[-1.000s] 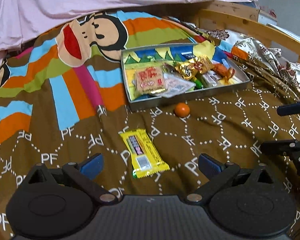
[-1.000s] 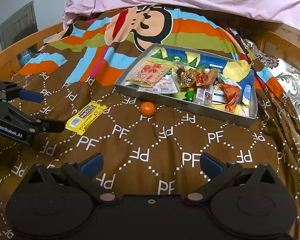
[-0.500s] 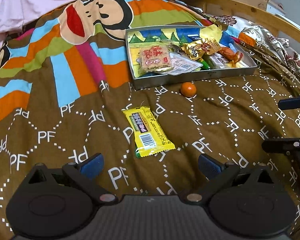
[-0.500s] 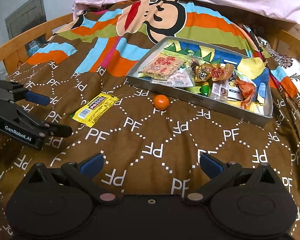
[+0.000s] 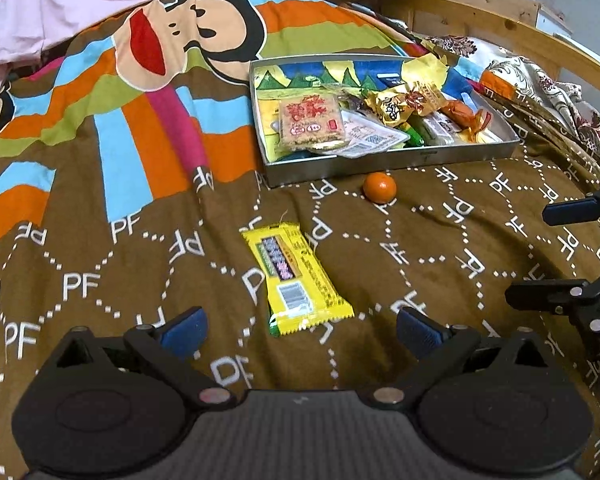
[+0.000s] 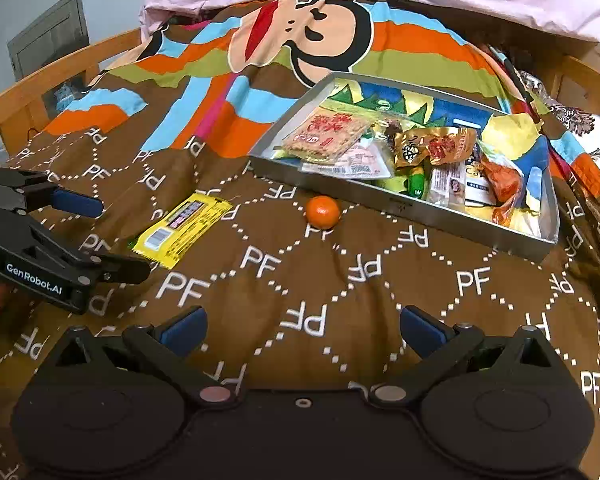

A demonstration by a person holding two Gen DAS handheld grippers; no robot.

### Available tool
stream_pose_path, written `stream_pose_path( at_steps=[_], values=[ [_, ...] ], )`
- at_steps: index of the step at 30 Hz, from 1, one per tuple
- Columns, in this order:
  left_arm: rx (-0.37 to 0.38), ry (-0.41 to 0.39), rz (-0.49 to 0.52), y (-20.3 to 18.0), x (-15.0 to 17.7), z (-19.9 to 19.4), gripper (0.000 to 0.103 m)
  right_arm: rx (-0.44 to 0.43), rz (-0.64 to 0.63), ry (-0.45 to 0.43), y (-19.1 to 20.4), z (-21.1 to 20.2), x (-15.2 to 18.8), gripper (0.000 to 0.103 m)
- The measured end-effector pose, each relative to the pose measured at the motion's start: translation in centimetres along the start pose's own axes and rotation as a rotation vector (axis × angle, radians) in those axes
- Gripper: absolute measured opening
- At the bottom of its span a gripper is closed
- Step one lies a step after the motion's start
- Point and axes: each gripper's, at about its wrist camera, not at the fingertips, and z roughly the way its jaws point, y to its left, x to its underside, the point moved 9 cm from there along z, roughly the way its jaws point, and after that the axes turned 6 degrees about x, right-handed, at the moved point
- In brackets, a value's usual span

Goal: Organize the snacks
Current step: 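Move the left tool to the yellow wafer bar while the right tool approaches the mandarin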

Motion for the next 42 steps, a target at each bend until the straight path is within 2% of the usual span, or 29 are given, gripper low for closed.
stream_pose_path(
  at_steps=[9,20,32,38,42],
  values=[
    [0.004,0.003,0.002,0.2,-0.9,2.0,0.102,0.028,-0.001,-0.051,-1.2,2.1,-2.0,0.102],
    [0.011,0.030,-0.006,0.4,-1.0,4.3,0.102,0.053,0.007,-0.064,-2.5,4.9,-3.3,0.102],
    [0.018,0.046,-0.090,1.2,-1.4,6.6,0.103,0.051,0.015,-0.076,-2.9,7.6,-4.1,0.102],
    [0.012,0.024,-0.107,1.4,-1.0,6.7,0.102,0.002,0.007,-0.090,-2.4,8.6,-4.6,0.102],
    [0.029,-0.006,-0.163,1.8,-0.7,6.1,0.101,-0.051,-0.015,-0.105,-1.4,9.1,-5.0,0.102]
  ],
)
